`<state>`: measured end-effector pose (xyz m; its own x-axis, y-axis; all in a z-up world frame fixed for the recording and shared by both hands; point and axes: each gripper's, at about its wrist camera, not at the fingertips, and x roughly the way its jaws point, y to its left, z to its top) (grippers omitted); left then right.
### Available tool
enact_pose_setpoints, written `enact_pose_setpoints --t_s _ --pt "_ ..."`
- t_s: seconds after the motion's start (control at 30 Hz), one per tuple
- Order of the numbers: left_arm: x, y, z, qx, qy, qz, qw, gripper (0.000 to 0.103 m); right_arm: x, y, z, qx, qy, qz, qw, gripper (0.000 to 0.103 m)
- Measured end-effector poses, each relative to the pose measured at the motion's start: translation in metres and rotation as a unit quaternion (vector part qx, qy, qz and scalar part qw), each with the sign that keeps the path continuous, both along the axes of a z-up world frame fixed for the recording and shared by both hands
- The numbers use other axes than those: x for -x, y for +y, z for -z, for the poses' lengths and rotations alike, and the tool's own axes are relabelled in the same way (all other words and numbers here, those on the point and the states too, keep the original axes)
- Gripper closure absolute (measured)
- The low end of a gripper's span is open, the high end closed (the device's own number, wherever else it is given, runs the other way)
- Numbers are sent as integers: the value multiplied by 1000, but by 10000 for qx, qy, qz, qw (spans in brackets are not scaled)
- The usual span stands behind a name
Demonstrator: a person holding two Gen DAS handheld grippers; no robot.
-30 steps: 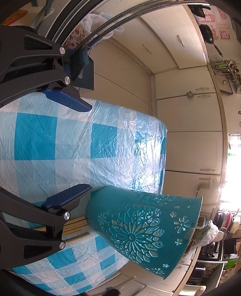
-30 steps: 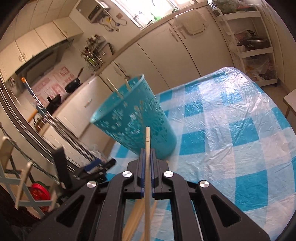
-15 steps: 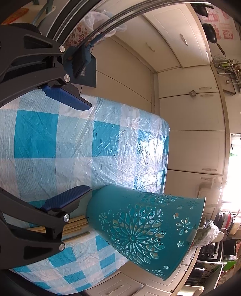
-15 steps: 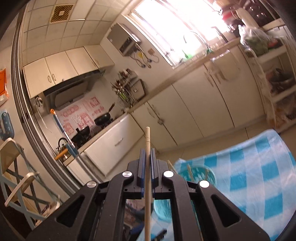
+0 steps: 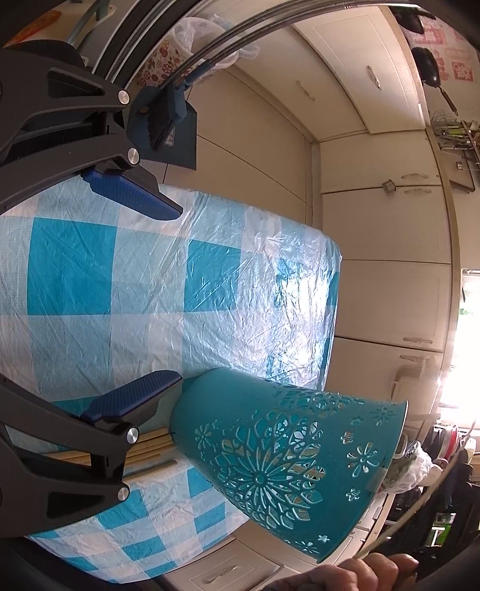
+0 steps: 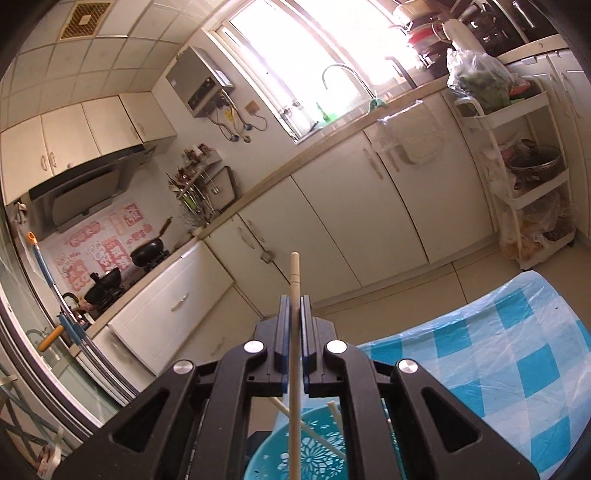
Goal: Organize utensils
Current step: 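Carry the chopstick with the right gripper over the basket and release it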
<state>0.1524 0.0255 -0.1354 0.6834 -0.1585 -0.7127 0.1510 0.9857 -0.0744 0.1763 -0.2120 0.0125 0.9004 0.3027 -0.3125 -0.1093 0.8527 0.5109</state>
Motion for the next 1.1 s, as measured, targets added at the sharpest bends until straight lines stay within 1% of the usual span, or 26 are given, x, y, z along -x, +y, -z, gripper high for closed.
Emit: enact_pose_setpoints --t_s 0.2,0.47,0.77,0.9,1.1 --pt "-1 -1 0 8 24 -11 10000 23 0 10 -3 230 37 -76 9997 97" --pt "-1 0 1 36 46 -27 10000 23 -2 13 4 304 168 -88 9994 95" --pt "-2 1 1 58 66 -59 9999 23 11 18 11 480 264 -241 9982 95" --pt "-2 1 1 48 63 -67 9999 23 14 16 15 529 339 -267 9977 88" --pt "-2 1 1 52 64 -66 9999 23 23 17 11 616 267 -279 9974 85"
